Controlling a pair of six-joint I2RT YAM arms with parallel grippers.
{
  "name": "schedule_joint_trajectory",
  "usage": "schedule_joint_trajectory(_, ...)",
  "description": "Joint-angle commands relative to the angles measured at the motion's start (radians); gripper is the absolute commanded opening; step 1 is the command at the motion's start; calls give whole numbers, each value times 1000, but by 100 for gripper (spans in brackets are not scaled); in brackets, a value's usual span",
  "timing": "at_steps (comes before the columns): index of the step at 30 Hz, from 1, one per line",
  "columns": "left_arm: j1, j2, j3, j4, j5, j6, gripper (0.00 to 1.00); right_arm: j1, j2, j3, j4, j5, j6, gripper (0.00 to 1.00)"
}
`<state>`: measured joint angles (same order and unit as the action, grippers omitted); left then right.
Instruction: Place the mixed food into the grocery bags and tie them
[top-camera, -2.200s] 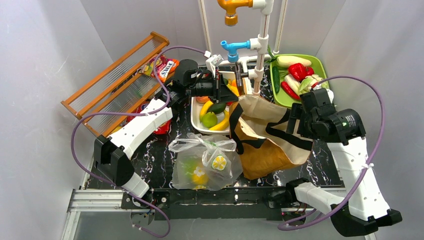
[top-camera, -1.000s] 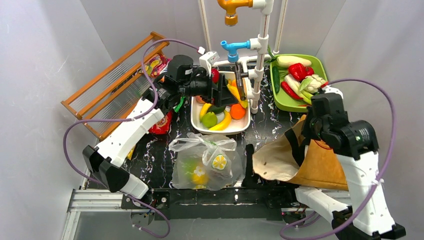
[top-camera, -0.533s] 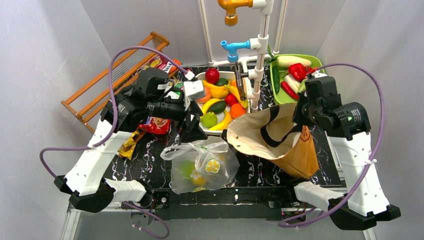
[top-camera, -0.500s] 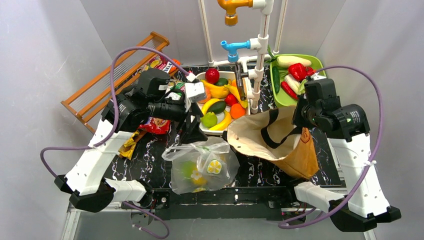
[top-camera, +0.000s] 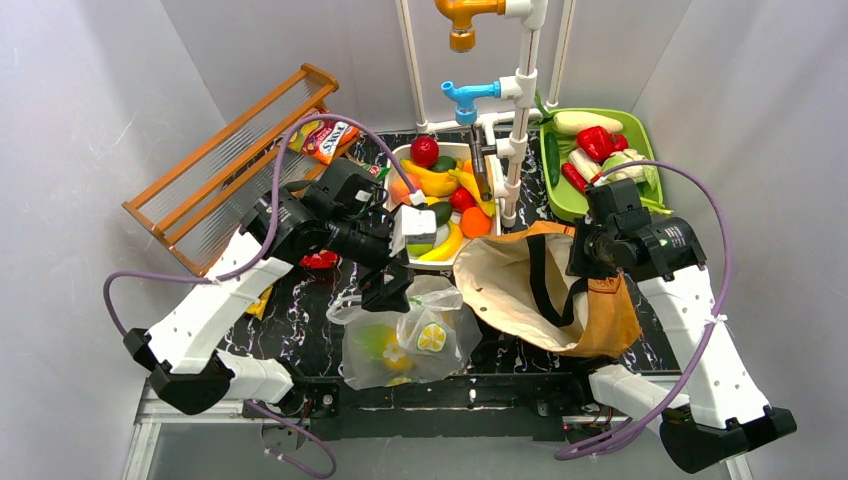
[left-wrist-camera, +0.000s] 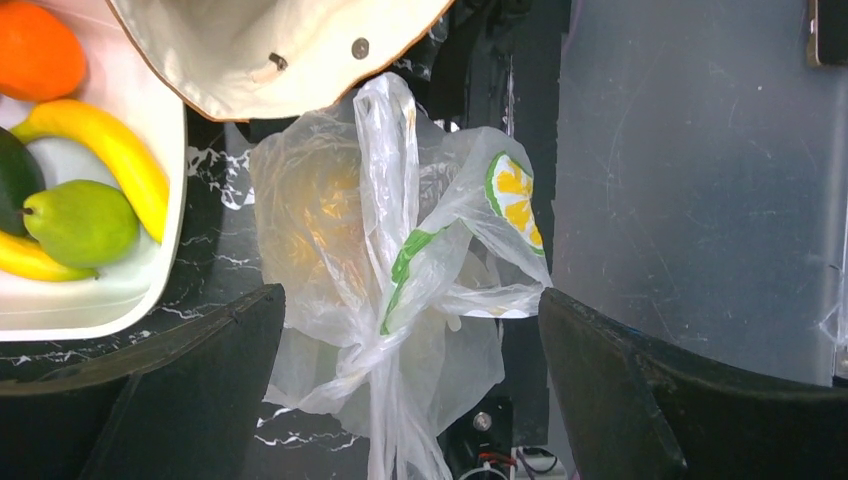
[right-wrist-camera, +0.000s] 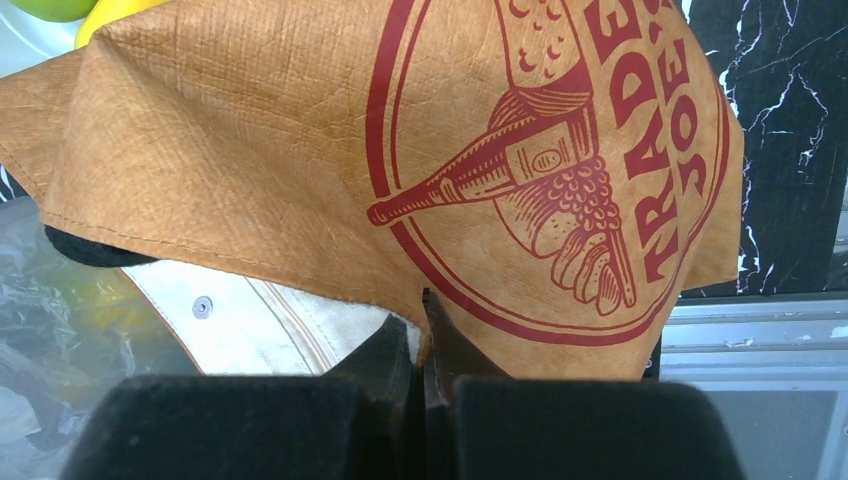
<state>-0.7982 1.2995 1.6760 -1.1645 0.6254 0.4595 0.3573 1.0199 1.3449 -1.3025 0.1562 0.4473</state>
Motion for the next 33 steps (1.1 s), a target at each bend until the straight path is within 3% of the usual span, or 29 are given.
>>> schedule_joint_trajectory(1, -24, 11, -4, -73, -35, 31, 98, -3, -14, 0, 18, -2, -1, 1)
schedule_joint_trajectory(8, -45, 6, -69, -85, -109, 43, 98, -2, -19, 21, 17, 10, -4, 1)
schedule_joint_trajectory(17, -46, -72, -246, 109, -165, 17, 98, -2, -26, 23, 23, 19, -10, 1)
schedule_joint_trajectory(33, -49, -101, -403, 255, -186, 0, 98, -3, -20, 23, 31, 27, -8, 1)
